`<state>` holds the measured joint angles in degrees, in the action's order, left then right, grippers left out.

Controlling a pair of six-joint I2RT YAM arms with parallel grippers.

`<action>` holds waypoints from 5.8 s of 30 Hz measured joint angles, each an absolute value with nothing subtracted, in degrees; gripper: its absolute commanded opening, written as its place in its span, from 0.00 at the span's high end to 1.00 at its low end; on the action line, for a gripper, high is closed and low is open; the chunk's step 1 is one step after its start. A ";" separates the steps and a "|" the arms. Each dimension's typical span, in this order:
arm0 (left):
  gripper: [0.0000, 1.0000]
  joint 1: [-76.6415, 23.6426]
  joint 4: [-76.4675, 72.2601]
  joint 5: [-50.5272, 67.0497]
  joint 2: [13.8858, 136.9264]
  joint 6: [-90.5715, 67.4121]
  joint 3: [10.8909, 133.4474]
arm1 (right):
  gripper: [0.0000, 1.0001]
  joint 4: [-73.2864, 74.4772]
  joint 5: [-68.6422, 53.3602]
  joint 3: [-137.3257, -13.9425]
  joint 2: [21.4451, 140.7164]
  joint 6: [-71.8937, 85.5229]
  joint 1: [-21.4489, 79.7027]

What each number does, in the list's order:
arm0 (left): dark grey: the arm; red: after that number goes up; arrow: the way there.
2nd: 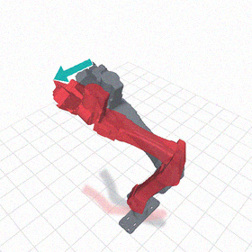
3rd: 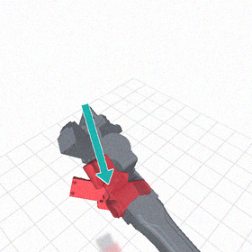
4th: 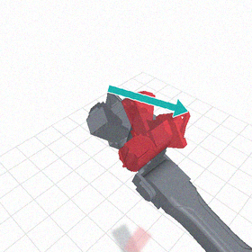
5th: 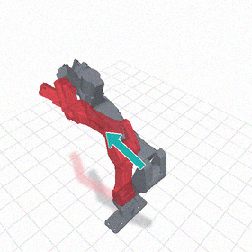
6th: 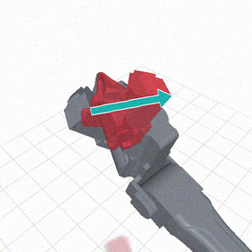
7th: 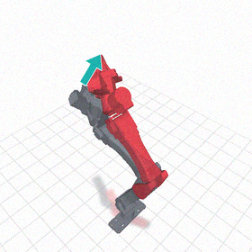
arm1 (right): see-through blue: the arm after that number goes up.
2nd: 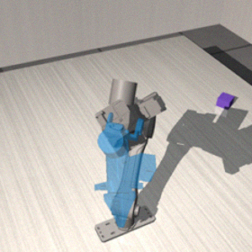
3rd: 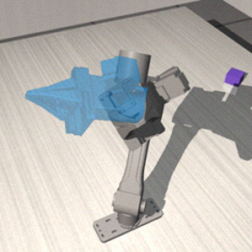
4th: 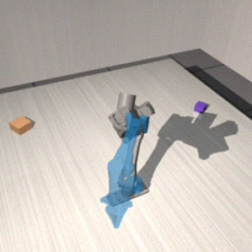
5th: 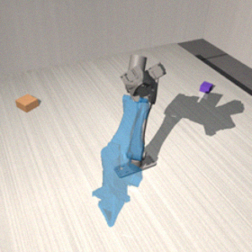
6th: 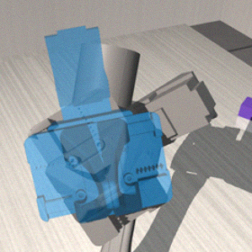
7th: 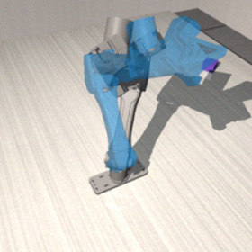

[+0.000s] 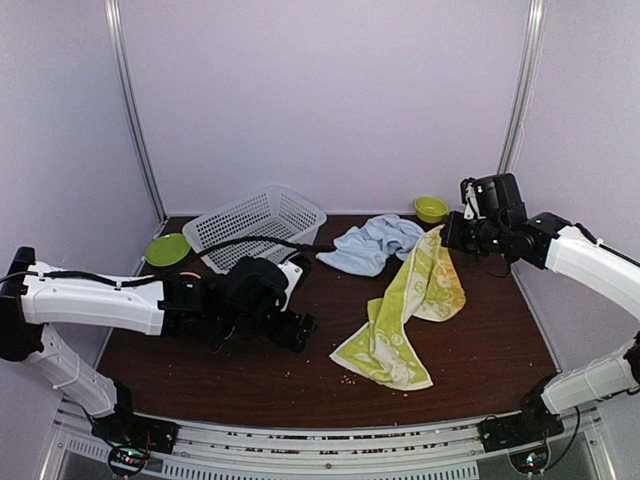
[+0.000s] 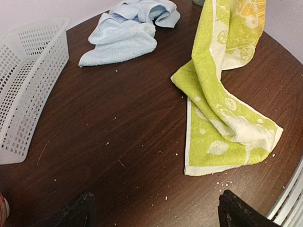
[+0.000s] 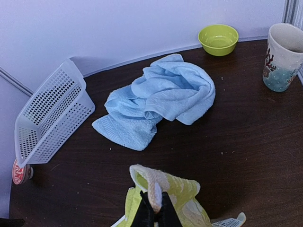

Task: Roll the towels
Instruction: Place the towel at the center of the board, then adjust the towel at the center of the board, then pick up the towel from the center of the board.

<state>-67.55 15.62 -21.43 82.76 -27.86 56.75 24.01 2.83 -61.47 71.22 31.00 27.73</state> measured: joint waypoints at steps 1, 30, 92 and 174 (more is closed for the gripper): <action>0.09 -67.55 15.86 -21.15 84.12 -27.70 57.84 | 1.00 24.03 2.42 -61.23 70.30 30.74 27.73; 0.10 -67.55 18.09 -16.64 89.86 -27.62 63.77 | 0.38 28.21 1.04 -48.23 61.30 33.45 23.20; 0.37 -78.02 25.04 -18.79 102.78 -25.23 78.74 | 0.58 26.65 1.96 -34.50 47.66 44.62 37.91; 1.00 -67.81 34.76 -19.68 94.61 -28.38 70.72 | 0.54 11.92 -0.56 -51.07 91.90 38.72 13.08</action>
<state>-67.81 34.76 -19.68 94.61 -28.38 70.72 11.92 -0.56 -51.07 91.90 38.72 13.08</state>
